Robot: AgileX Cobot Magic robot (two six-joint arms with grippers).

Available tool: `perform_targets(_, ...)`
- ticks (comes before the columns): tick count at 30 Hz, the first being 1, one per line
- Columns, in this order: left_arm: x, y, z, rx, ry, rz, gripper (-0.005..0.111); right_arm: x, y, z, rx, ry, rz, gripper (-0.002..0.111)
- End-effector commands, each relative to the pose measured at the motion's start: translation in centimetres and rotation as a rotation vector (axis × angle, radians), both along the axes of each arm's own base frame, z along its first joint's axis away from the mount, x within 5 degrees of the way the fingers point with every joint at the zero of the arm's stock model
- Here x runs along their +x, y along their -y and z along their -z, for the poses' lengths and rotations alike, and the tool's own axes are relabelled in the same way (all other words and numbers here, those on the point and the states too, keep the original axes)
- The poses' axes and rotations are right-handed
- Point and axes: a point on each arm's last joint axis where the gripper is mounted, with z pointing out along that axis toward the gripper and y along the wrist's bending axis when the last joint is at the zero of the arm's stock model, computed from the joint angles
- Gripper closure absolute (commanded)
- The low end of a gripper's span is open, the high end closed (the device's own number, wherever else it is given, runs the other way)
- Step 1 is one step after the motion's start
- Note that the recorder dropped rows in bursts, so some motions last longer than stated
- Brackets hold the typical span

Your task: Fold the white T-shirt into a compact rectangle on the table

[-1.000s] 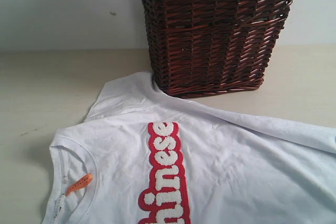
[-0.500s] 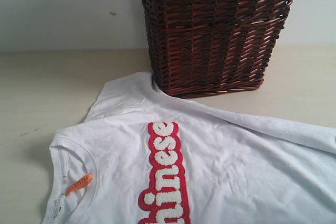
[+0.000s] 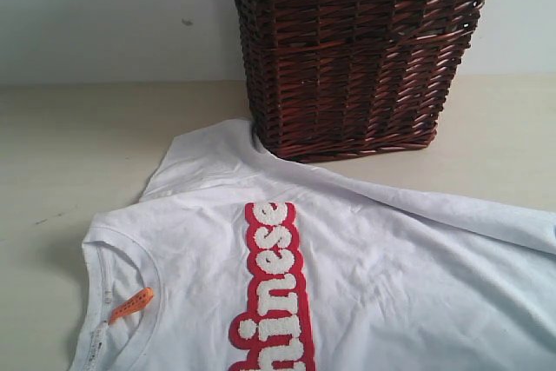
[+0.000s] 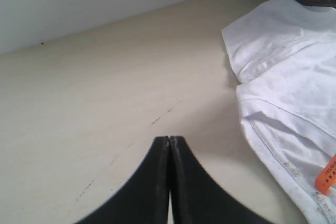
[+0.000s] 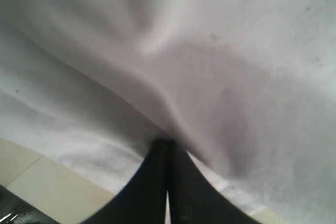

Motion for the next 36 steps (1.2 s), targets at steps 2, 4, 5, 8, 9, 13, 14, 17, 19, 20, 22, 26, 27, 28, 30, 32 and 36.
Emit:
perform_targets(2, -0.1, -0.1, 0.1, 0.002, 0.003, -0.005, 0.107, -1.0, 0.1, 0.5, -0.002, -0.121, 0.004, 0.108)
perform_targets(4, -0.1, -0.1, 0.1, 0.002, 0.003, -0.005, 0.107, -1.4, 0.2, 0.3, -0.003, -0.166, -0.010, 0.108)
perform_targets(5, -0.1, -0.1, 0.1, 0.002, 0.003, -0.005, 0.107, -1.5, 0.1, 0.2, 0.001, -0.184, -0.015, 0.108)
perform_targets(8, -0.1, -0.1, 0.1, 0.002, 0.003, -0.005, 0.107, -1.9, 0.1, 0.1, 0.010, -0.231, -0.018, 0.108)
perform_targets(9, -0.1, -0.1, 0.1, 0.002, 0.003, -0.005, 0.107, -2.0, 0.1, 0.0, 0.014, -0.245, -0.023, 0.108)
perform_targets(13, -0.1, -0.1, 0.1, 0.002, 0.003, -0.005, 0.107, -2.4, 0.0, -0.2, 0.024, -0.295, -0.027, 0.108)
perform_targets(14, -0.1, -0.1, 0.1, 0.002, 0.003, -0.005, 0.107, -2.5, 0.0, -0.2, 0.027, -0.305, -0.029, 0.108)
perform_targets(17, -0.1, -0.1, 0.1, 0.002, 0.003, -0.005, 0.107, -2.5, 0.0, -0.2, 0.028, -0.302, -0.032, 0.108)
perform_targets(19, -0.1, -0.1, 0.1, 0.002, 0.003, -0.005, 0.107, -2.2, 0.0, -0.1, 0.022, -0.272, -0.034, 0.108)
perform_targets(20, -0.1, -0.1, 0.1, 0.002, 0.003, -0.005, 0.107, -2.1, 0.1, -0.2, 0.018, -0.252, -0.034, 0.108)
perform_targets(22, -0.1, -0.1, 0.1, 0.002, 0.003, -0.005, 0.107, -1.6, 0.1, -0.2, 0.001, -0.179, -0.030, 0.108)
perform_targets(26, -0.1, -0.1, 0.1, 0.002, 0.003, -0.005, 0.107, -0.7, 0.3, -0.7, -0.041, -0.033, 0.008, 0.108)
perform_targets(27, -0.1, -0.1, 0.1, 0.002, 0.003, -0.005, 0.107, -0.7, 0.3, -0.9, -0.046, -0.015, 0.011, 0.108)
perform_targets(28, -0.1, -0.1, 0.1, 0.002, 0.003, -0.005, 0.107, -0.7, 0.3, -1.0, -0.050, -0.003, 0.010, 0.108)
perform_targets(30, -0.1, -0.1, 0.1, 0.002, 0.003, -0.005, 0.107, -0.7, 0.3, -1.3, -0.054, 0.010, 0.011, 0.108)
perform_targets(32, -0.1, -0.1, 0.1, 0.002, 0.003, -0.005, 0.107, -0.6, 0.4, -1.3, -0.056, 0.023, 0.015, 0.108)
perform_targets(36, -0.1, -0.1, 0.1, 0.002, 0.003, -0.005, 0.107, -0.6, 1.0, -1.1, -0.050, 0.068, 0.068, 0.108)
